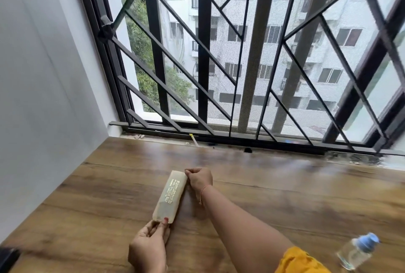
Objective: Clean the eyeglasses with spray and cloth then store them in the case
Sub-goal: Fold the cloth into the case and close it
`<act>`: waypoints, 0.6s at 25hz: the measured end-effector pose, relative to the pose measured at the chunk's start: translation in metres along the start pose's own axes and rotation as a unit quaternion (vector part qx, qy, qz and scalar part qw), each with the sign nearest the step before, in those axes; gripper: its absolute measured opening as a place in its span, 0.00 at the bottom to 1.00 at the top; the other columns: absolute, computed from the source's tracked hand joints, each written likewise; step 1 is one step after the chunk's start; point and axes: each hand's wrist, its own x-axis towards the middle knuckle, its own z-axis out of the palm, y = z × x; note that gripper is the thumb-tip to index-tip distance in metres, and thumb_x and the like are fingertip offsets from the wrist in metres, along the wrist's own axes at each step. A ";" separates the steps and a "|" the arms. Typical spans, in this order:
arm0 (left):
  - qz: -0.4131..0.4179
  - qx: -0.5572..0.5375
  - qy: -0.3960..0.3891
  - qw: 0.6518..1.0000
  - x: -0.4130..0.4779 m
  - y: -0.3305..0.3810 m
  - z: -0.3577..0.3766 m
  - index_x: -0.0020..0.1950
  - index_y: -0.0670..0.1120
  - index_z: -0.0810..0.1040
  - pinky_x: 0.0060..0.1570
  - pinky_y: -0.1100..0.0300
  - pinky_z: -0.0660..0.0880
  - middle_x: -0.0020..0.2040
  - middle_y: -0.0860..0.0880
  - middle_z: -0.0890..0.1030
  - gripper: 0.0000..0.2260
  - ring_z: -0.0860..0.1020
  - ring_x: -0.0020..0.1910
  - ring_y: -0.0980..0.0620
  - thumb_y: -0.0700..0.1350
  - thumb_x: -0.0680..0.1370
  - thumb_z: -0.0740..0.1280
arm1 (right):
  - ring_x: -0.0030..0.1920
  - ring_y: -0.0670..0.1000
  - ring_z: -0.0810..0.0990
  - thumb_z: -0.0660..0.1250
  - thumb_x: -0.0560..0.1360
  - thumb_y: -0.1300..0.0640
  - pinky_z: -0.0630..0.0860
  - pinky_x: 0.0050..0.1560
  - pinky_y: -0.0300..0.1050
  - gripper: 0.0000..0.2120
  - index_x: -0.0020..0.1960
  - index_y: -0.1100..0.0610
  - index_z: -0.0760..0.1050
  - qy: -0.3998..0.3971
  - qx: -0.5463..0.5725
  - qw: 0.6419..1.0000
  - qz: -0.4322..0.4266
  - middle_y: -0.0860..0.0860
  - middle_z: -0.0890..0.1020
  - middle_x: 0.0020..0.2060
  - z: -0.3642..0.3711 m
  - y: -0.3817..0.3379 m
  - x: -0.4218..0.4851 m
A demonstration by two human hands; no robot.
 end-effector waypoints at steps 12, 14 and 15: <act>0.089 0.190 -0.153 0.966 -0.099 -0.001 0.055 0.53 0.44 0.75 0.51 0.49 0.77 0.51 0.44 0.80 0.13 0.79 0.47 0.44 0.37 0.70 0.72 | 0.43 0.44 0.78 0.66 0.74 0.64 0.72 0.42 0.24 0.11 0.55 0.62 0.80 0.208 0.044 0.952 -0.221 0.52 0.84 0.49 -0.258 -0.065 -0.130; 0.061 0.232 -0.376 0.895 -0.141 -0.016 0.088 0.58 0.44 0.77 0.46 0.65 0.76 0.52 0.49 0.80 0.15 0.77 0.50 0.53 0.34 0.72 0.68 | 0.44 0.49 0.81 0.66 0.75 0.62 0.75 0.46 0.28 0.10 0.55 0.61 0.80 0.275 0.034 0.943 -0.185 0.55 0.84 0.49 -0.312 -0.044 -0.150; 0.035 0.256 -0.460 0.849 -0.162 -0.027 0.103 0.63 0.41 0.73 0.46 0.70 0.73 0.56 0.50 0.78 0.19 0.76 0.53 0.55 0.32 0.73 0.67 | 0.55 0.59 0.78 0.66 0.75 0.62 0.76 0.55 0.38 0.10 0.55 0.62 0.79 0.289 0.041 0.944 -0.152 0.57 0.83 0.51 -0.333 -0.031 -0.157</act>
